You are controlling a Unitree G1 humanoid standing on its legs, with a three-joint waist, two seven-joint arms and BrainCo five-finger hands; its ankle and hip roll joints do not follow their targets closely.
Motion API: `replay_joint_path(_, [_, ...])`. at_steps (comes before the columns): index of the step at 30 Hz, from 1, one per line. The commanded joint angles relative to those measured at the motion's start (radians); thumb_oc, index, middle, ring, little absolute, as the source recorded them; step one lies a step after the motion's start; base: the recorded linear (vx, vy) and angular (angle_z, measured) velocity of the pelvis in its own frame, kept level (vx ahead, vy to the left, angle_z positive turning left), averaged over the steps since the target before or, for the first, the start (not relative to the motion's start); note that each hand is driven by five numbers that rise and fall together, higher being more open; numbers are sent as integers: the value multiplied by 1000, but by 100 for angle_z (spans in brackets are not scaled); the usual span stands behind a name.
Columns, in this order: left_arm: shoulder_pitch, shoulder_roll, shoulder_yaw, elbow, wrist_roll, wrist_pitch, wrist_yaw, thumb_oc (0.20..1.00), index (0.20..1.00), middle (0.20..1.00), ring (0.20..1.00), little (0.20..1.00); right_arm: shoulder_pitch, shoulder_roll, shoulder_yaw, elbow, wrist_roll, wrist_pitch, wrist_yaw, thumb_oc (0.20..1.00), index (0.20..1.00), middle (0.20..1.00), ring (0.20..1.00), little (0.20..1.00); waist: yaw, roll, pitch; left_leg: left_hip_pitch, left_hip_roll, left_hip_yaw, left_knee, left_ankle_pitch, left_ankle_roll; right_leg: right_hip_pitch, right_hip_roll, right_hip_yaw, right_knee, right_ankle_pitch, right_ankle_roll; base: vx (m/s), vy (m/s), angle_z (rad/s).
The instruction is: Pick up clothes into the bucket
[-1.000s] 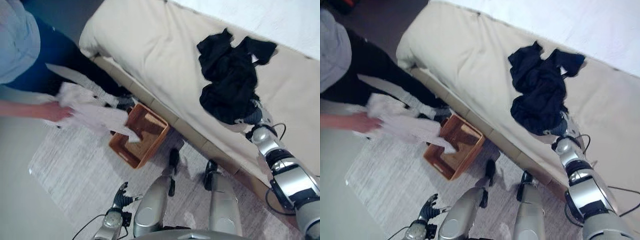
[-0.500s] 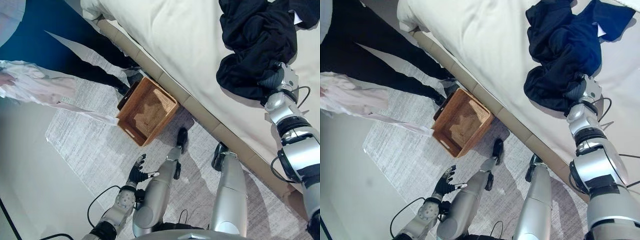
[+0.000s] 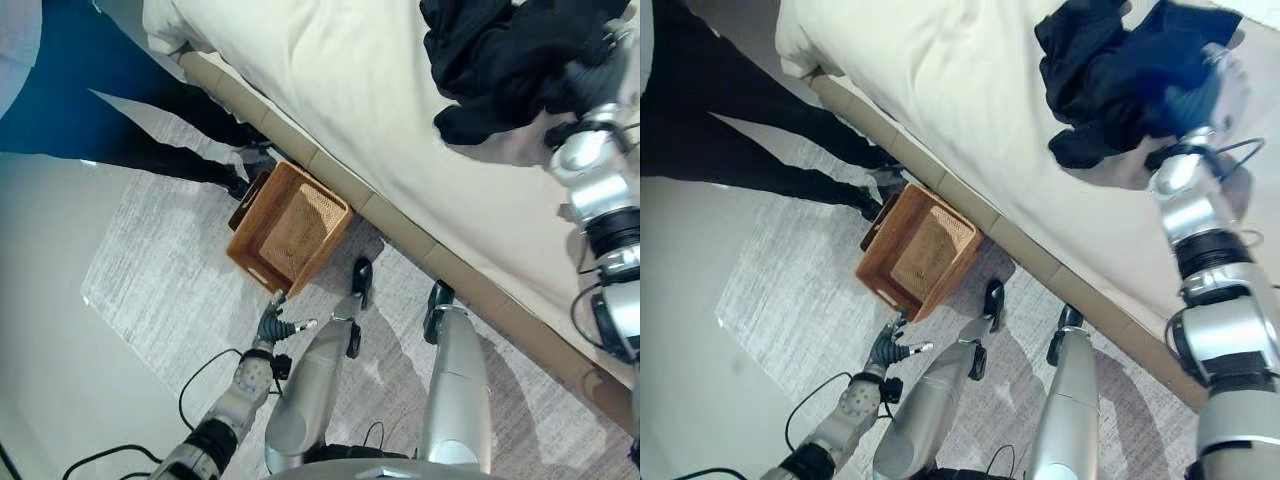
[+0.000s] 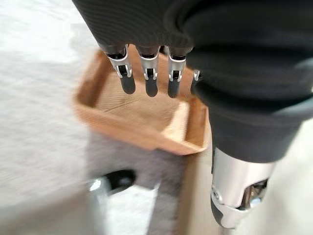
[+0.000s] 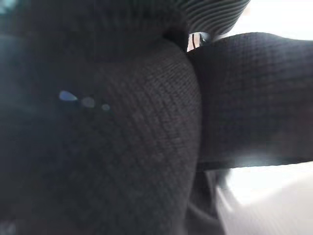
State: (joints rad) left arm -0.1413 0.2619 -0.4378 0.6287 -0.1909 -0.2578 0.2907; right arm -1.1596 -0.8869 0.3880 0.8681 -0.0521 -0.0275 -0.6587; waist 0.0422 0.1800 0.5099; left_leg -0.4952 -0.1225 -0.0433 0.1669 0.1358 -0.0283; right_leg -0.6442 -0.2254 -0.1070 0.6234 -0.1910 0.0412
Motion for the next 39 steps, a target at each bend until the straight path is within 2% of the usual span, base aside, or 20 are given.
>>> replay_joint_path(1, [39, 70, 43, -48, -14, -37, 6, 1000, 1000, 1000, 1000, 1000, -153, -101, -12, -99, 27, -74, -59, 200, 200, 200, 200, 200, -21, -77, 10, 79, -14, 48, 113, -169, 13, 114, -18, 70, -163, 136, 71, 46, 87, -37])
replay_joint_path(3, [44, 89, 64, -79, -25, -37, -13, 1000, 1000, 1000, 1000, 1000, -155, -129, -13, -150, 18, -74, -48, 200, 200, 200, 200, 200, -30, -104, -6, 134, -4, 62, 101, -182, 15, 175, -3, 82, -207, 150, 82, 107, 105, -46])
replay_joint_path(4, [52, 104, 80, -110, -46, -38, -33, 1000, 1000, 1000, 1000, 1000, -161, -156, -2, -177, 8, -71, -30, 200, 200, 200, 200, 200, -36, -128, -39, 185, 3, 75, 81, -191, 17, 228, 9, 90, -253, 166, 92, 118, 88, -42])
replay_joint_path(5, [52, 105, 81, -112, -47, -37, -34, 1000, 1000, 1000, 1000, 1000, -162, -156, -2, -177, 8, -71, -30, 200, 200, 200, 200, 200, -35, -128, -38, 186, 4, 76, 75, -184, 18, 230, 10, 91, -263, 176, 92, 124, 76, -43])
replay_joint_path(7, [57, 119, 100, -173, -86, -38, -64, 1000, 1000, 1000, 1000, 1000, -161, -176, 0, -223, 0, -67, -12, 200, 200, 200, 200, 200, -45, -148, -75, 237, 14, 89, 48, -190, 20, 284, 23, 97, -308, 189, 101, 136, 41, -47])
replay_joint_path(8, [55, 138, 116, -254, -130, -39, -98, 1000, 1000, 1000, 1000, 1000, -157, -197, 4, -247, -1, -63, 11, 200, 200, 200, 200, 200, -57, -163, -116, 290, 19, 96, 17, -198, 20, 335, 33, 100, -345, 191, 111, 137, 27, -42])
replay_joint_path(10, [50, 150, 124, -286, -146, -37, -112, 1000, 1000, 1000, 1000, 1000, -154, -204, 1, -248, 1, -64, 23, 200, 200, 200, 200, 200, -64, -171, -137, 315, 25, 101, -9, -190, 18, 360, 36, 101, -375, 201, 114, 140, 7, -26])
replay_joint_path(11, [21, 163, 138, -338, -177, -33, -126, 1000, 1000, 1000, 1000, 1000, -141, -215, 4, -262, 26, -68, 50, 200, 200, 200, 200, 200, -79, -186, -180, 365, 35, 106, -40, -191, 16, 406, 44, 96, -399, 196, 116, 135, -10, -28])
replay_joint_path(12, [21, 164, 138, -339, -177, -32, -127, 1000, 1000, 1000, 1000, 1000, -140, -215, 1, -263, 26, -68, 51, 200, 200, 200, 200, 200, -78, -187, -180, 363, 35, 107, -43, -185, 16, 405, 44, 96, -405, 203, 116, 153, -18, -25])
replay_joint_path(13, [-35, 187, 130, -400, -191, -33, -147, 1000, 1000, 1000, 1000, 1000, -124, -213, 0, -262, 61, -78, 89, 200, 200, 200, 200, 200, -93, -195, -223, 394, 42, 109, -59, -185, 13, 435, 49, 92, -419, 197, 118, 52, -4, -12])
replay_joint_path(14, [-35, 188, 130, -402, -191, -31, -147, 1000, 1000, 1000, 1000, 1000, -123, -213, 0, -261, 62, -79, 90, 200, 200, 200, 200, 200, -93, -195, -222, 397, 42, 108, -60, -185, 13, 437, 49, 92, -421, 197, 118, 164, -18, -11])
replay_joint_path(15, [-116, 208, 121, -449, -206, -26, -157, 1000, 1000, 1000, 1000, 1000, -99, -199, 6, -281, 115, -91, 142, 200, 200, 200, 200, 200, -112, -204, -260, 448, 51, 118, -70, -202, 12, 482, 58, 95, -432, 185, 119, 91, -15, -8])
replay_joint_path(16, [-118, 209, 121, -449, -206, -26, -157, 1000, 1000, 1000, 1000, 1000, -99, -199, 5, -281, 115, -92, 142, 200, 200, 200, 200, 200, -111, -205, -260, 446, 51, 119, -72, -197, 12, 481, 58, 96, -436, 191, 119, 140, -26, -10])
replay_joint_path(17, [-192, 219, 114, -487, -199, -25, -140, 1000, 1000, 1000, 1000, 1000, -88, -182, 31, -298, 133, -90, 190, 200, 200, 200, 200, 200, -125, -213, -294, 476, 58, 133, -75, -206, 14, 507, 67, 105, -448, 188, 119, 92, -28, -15])
replay_joint_path(20, [-271, 232, 98, -502, -193, -13, -142, 1000, 1000, 1000, 1000, 1000, -63, -184, 49, -347, 165, -92, 254, 200, 200, 200, 200, 200, -135, -220, -327, 505, 67, 148, -79, -216, 12, 536, 78, 117, -463, 184, 118, 96, -49, -17])
replay_joint_path(22, [-438, 226, 26, -449, -193, 5, -142, 1000, 1000, 1000, 1000, 1000, -20, -170, 79, -400, 229, -106, 337, 200, 200, 200, 200, 200, -150, -222, -374, 541, 81, 157, -92, -219, 6, 571, 85, 115, -475, 178, 118, 102, -71, -13])
replay_joint_path(27, [-630, 176, -70, -352, -220, 32, -134, 1000, 1000, 1000, 1000, 1000, 43, -181, 136, -528, 317, -96, 468, 200, 200, 200, 200, 200, -167, -223, -413, 590, 95, 158, -118, -215, -3, 626, 95, 97, -496, 173, 112, 63, -53, -6])
replay_joint_path(33, [-733, 133, -170, -269, -332, 66, -185, 1000, 1000, 1000, 1000, 1000, 95, -167, 165, -680, 420, -101, 563, 200, 200, 200, 200, 200, -176, -215, -436, 623, 105, 161, -123, -214, -9, 664, 104, 90, -518, 173, 106, 41, -43, -4])
replay_joint_path(38, [-760, 103, -233, -258, -431, 84, -225, 1000, 1000, 1000, 1000, 1000, 109, -158, 174, -746, 466, -103, 587, 200, 200, 200, 200, 200, -182, -207, -436, 630, 109, 154, -125, -210, -14, 681, 107, 79, -522, 169, 103, 8, -13, -1])
replay_joint_path(39, [-772, 96, -275, -258, -481, 97, -251, 1000, 1000, 1000, 1000, 1000, 123, -153, 177, -781, 490, -106, 598, 200, 200, 200, 200, 200, -183, -201, -438, 631, 110, 150, -125, -209, -15, 685, 107, 73, -523, 167, 101, 0, 0, 0])
